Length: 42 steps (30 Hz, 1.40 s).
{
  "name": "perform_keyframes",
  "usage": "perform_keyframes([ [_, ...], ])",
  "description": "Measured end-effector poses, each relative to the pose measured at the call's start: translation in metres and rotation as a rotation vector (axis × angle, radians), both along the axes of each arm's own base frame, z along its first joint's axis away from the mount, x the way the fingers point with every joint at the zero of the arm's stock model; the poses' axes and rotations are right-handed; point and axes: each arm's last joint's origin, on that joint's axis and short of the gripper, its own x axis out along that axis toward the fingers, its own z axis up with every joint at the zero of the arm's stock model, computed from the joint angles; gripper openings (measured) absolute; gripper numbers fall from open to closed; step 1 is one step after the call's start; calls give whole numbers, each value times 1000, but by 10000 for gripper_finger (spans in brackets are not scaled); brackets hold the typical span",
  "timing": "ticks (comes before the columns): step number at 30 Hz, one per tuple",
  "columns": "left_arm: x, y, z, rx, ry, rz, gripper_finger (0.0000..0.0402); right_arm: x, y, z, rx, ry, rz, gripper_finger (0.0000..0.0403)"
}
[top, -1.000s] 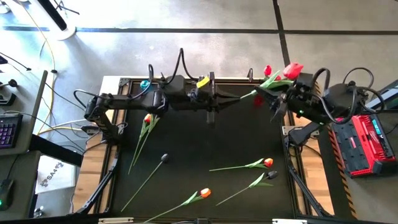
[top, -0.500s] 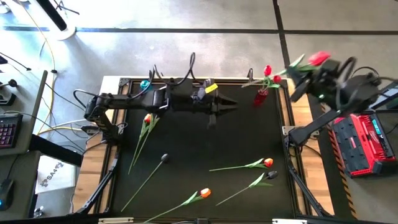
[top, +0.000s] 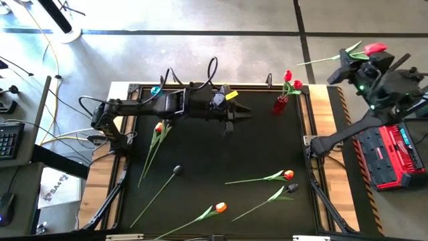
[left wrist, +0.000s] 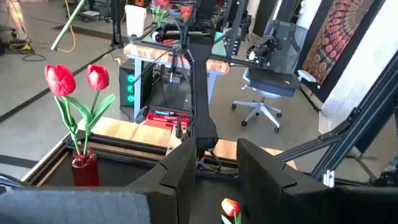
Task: Sort flowers into vase by color
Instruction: Put the red flower into the red vase
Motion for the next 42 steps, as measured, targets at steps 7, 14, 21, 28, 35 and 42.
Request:
perform_keyframes([
  [7, 0, 0, 0, -10, 0, 1, 105, -6, -7, -14, -3, 66, -102, 0],
  [14, 0, 0, 0, -12, -5, 23, 105, -5, -9, -37, 164, 193, 57, 0],
  [21, 1, 3, 4, -22, -39, 33, 105, 1, -12, -54, 321, 138, 9, 0],
  [28, 0, 20, 6, -141, -73, 93, 105, 20, -23, -76, 368, 98, -189, 0],
  [35, -1, 28, 6, -200, -73, 66, 105, 39, -39, -88, 409, 100, -295, 0],
  [42, -1, 27, 1, -197, -22, 52, 105, 66, -51, -82, 402, 224, -115, 0],
])
